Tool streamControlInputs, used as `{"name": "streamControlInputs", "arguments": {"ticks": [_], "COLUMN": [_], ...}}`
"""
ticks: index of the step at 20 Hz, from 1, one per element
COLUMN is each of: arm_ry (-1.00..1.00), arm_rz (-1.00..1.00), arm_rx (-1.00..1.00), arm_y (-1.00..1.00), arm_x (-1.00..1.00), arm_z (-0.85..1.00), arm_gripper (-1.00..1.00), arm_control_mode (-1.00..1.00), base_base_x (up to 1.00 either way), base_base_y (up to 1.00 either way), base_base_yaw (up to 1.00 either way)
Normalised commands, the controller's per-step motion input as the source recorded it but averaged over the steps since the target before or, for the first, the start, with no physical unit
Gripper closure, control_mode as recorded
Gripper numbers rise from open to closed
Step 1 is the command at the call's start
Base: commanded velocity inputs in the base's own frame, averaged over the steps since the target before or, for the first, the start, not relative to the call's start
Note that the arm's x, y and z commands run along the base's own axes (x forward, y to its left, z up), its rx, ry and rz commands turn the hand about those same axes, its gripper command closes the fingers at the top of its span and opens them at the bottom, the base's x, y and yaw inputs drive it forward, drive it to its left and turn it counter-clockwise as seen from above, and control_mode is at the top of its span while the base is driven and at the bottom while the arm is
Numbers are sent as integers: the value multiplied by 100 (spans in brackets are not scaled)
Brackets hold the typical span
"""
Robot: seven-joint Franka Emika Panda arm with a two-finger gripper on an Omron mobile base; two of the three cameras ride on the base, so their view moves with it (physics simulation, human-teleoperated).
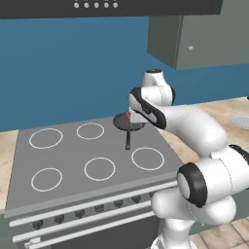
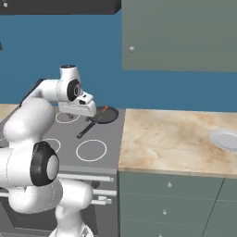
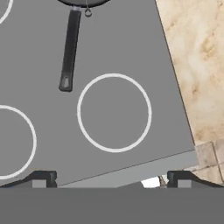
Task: Place the cold items (bell pepper and orange) from the fridge in one tupperware on the dining counter. Place the warm items (kebab skewer and hot dog) in the stove area in another tupperware.
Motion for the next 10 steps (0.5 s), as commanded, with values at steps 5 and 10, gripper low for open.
{"name": "streamControlInputs", "arguments": {"ticks": [5,10], "arm_ry": [8,10], "arm_rz": [-1,-3], "arm_rx": [-2,-1], "arm_y": [0,0], "arm_x": [100,100], "arm_z": [-16,-31], "arm_gripper": [-100,-100], "arm_control_mode": [-100,-100], "base_base_x": [0,0], "base_base_y": [0,0], "base_base_yaw": [0,0]}}
